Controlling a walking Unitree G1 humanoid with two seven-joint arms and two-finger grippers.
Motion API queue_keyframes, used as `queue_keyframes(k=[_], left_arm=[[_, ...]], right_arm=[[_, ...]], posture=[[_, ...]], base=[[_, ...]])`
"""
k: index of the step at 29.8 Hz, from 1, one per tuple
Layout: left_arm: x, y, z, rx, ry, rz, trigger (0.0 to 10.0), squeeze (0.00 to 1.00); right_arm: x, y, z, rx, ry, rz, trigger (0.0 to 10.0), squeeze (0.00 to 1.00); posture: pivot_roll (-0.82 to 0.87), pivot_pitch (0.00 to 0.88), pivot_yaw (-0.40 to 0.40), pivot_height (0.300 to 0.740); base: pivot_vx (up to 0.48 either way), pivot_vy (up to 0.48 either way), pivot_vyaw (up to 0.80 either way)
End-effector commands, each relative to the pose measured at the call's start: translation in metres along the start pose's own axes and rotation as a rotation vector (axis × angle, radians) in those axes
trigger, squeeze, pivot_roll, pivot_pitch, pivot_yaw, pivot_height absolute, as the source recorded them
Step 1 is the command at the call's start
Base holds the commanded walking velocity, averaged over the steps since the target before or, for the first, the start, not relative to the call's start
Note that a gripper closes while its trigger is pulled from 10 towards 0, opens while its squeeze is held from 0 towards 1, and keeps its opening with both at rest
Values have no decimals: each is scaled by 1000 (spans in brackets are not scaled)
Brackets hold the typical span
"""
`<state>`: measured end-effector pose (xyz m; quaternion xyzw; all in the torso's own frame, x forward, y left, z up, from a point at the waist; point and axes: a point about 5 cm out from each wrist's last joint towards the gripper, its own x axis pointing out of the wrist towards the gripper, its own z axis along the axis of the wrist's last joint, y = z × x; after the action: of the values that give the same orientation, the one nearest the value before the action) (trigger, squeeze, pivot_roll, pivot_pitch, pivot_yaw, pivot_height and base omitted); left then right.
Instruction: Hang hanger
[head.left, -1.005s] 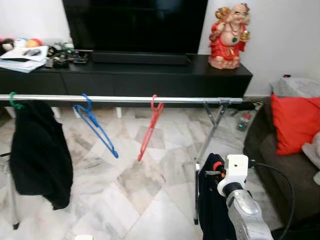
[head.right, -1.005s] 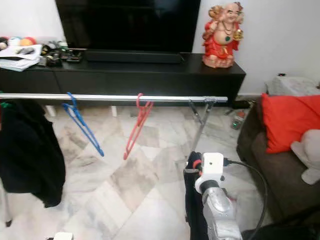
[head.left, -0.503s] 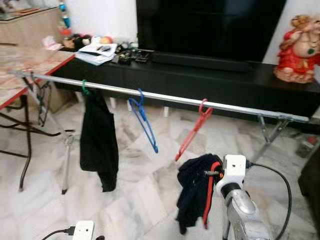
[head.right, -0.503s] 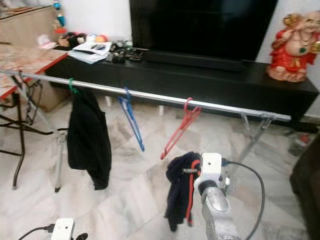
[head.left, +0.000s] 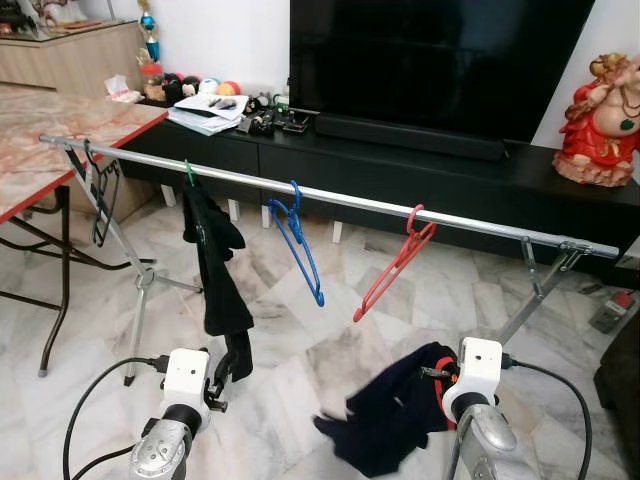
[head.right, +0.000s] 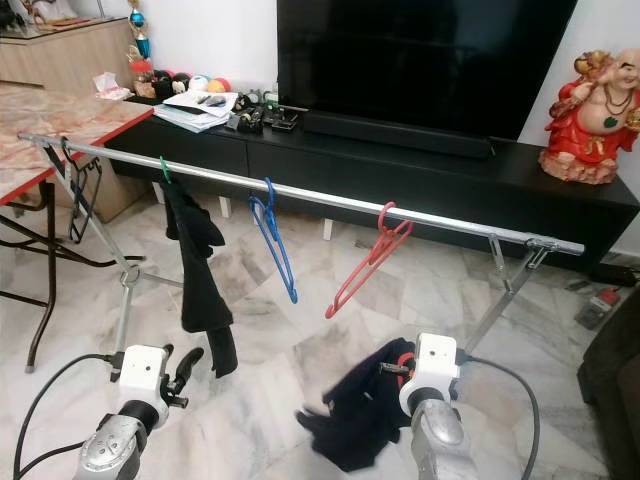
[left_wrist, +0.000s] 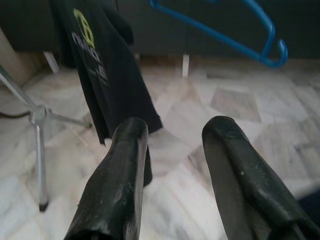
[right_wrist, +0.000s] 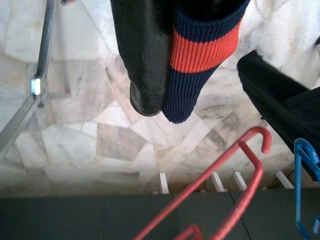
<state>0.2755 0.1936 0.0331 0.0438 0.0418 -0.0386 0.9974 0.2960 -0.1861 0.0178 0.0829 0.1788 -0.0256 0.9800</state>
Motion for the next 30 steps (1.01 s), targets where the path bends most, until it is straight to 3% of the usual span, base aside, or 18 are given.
queue_keyframes(k=[1,5,10,15,30], left_arm=[[2,-7,9,-16,-40,-14,10000,0],[3,-19,23,-18,-93,-45,10000,0],[9,-29,31,43,-109,-101,10000,0],[10,-26,42,24,-132,-76,10000,0],[12,-25,56,41,-142,-94,10000,0]], right_arm=[[2,-3,6,18,-28,-18,10000,0],[3,-3,5,15,-23,-8,10000,0],[5,-3,8,-5,-33,-28,10000,0],[6,-5,17,6,-103,-48,10000,0],[5,2,12,-2,-110,-43,10000,0]], posture=[[42,0,-39,740],[43,0,-43,740],[34,17,-52,740],[17,35,-43,740],[30,50,-37,740]], base=[[0,0,0],[0,0,0],[301,0,0],[349,0,0],[370,0,0]])
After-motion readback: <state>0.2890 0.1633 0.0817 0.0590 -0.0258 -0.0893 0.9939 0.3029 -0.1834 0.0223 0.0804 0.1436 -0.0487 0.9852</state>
